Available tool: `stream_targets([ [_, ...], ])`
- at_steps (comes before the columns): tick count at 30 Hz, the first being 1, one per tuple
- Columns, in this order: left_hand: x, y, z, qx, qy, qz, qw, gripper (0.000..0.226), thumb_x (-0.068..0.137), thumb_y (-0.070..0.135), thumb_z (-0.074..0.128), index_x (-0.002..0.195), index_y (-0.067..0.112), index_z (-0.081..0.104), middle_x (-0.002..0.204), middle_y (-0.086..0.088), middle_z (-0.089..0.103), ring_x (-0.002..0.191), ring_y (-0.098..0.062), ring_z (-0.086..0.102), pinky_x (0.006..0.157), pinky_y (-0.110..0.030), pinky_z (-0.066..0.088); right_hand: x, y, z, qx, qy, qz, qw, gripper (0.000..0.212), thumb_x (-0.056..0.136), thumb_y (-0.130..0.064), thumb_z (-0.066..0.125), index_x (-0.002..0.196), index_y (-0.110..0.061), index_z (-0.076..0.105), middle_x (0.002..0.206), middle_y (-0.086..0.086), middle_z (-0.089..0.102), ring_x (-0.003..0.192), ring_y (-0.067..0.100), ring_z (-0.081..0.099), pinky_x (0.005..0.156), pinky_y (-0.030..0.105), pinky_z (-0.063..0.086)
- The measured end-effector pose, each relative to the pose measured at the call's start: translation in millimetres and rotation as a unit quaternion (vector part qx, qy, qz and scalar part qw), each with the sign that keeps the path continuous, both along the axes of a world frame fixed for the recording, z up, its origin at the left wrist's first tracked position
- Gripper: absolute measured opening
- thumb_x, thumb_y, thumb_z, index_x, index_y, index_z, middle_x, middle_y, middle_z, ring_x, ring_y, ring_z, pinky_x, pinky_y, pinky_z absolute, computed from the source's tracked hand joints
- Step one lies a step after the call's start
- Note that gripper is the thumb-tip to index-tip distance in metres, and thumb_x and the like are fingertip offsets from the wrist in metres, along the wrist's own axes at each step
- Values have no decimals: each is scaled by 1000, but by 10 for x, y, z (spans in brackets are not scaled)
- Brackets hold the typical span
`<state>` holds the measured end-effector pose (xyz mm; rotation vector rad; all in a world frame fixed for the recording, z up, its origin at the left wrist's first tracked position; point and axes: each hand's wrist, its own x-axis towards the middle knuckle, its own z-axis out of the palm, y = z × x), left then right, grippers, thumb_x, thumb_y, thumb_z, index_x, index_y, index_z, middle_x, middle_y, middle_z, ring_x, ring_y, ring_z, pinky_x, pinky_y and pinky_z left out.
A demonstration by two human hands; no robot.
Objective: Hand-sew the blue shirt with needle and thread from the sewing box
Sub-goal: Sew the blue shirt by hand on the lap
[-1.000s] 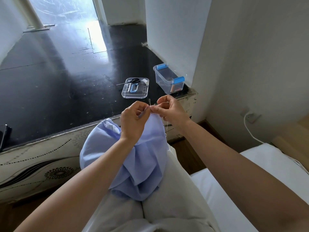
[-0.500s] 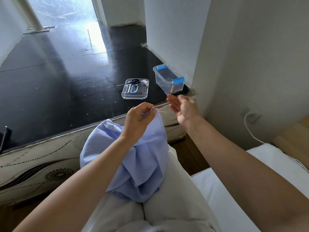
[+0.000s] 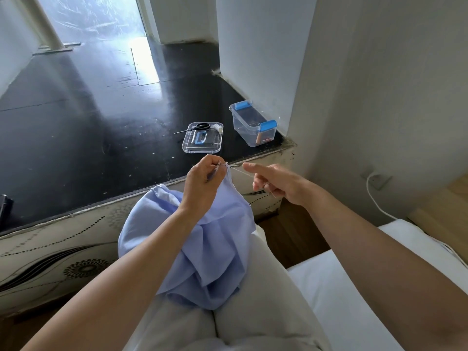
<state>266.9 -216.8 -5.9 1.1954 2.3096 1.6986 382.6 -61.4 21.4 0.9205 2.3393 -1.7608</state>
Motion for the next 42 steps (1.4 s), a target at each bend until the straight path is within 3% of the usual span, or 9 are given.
stream_targets([
  [4,1,-31,-3,-1,-7,12,1000,7,95,7,58,93,13,60,78,12,61,70,4,57,65,-9,46,57,87,-61,-117,92,-40,988,51,89,-48,63,50,-22,41,55,-2,42,47,10,26,45,19,26],
  [9,-7,-34,-8,-3,-6,21,1000,5,95,8,58,94,8,63,78,12,61,69,6,57,65,-10,46,32,133,-88,-136,197,-402,884,38,85,-9,71,64,-19,42,59,-3,41,47,6,32,41,15,32],
  [16,14,-21,23,2,-4,28,1000,7,95,8,58,98,4,63,78,15,60,71,10,59,65,-5,45,20,216,-153,-31,199,-481,854,31,88,-3,64,69,-18,44,67,-3,48,58,7,43,50,12,36],
  [21,-1,-23,22,1,3,38,999,15,95,10,58,102,-2,65,80,16,58,75,13,58,65,-3,44,75,264,-262,-19,154,-513,844,17,90,-6,63,103,-11,53,91,0,54,71,6,49,53,13,36],
  [26,11,-8,33,3,-1,34,999,13,95,9,59,100,-1,65,80,10,61,73,12,59,64,-3,43,60,170,-296,21,126,-370,920,38,91,-22,67,124,-15,51,112,3,56,84,9,52,59,16,38],
  [29,29,4,36,-1,-5,29,1000,10,94,8,60,99,1,65,81,4,63,70,10,59,63,-4,43,28,78,-199,-16,175,-175,969,33,94,-30,61,123,-15,59,77,-5,61,52,1,41,47,15,34],
  [32,39,6,36,0,-11,20,1000,5,94,7,60,95,5,64,77,5,64,65,3,59,60,-6,42,-28,2,-130,-58,188,-31,980,29,93,-34,62,118,-20,67,56,-2,48,46,9,32,43,19,31],
  [36,37,2,20,-12,11,19,1000,14,95,13,60,100,2,66,84,-1,65,69,-8,61,62,-5,45,-123,-94,-122,-58,173,36,983,28,93,-30,64,115,-14,69,62,3,52,48,12,35,44,19,34],
  [42,26,-4,22,-15,4,10,1000,16,94,14,61,103,2,66,85,-2,66,70,-9,62,63,-6,45,-144,-131,-113,-49,171,18,984,22,92,-27,64,106,-10,68,65,3,55,48,10,38,44,18,36],
])
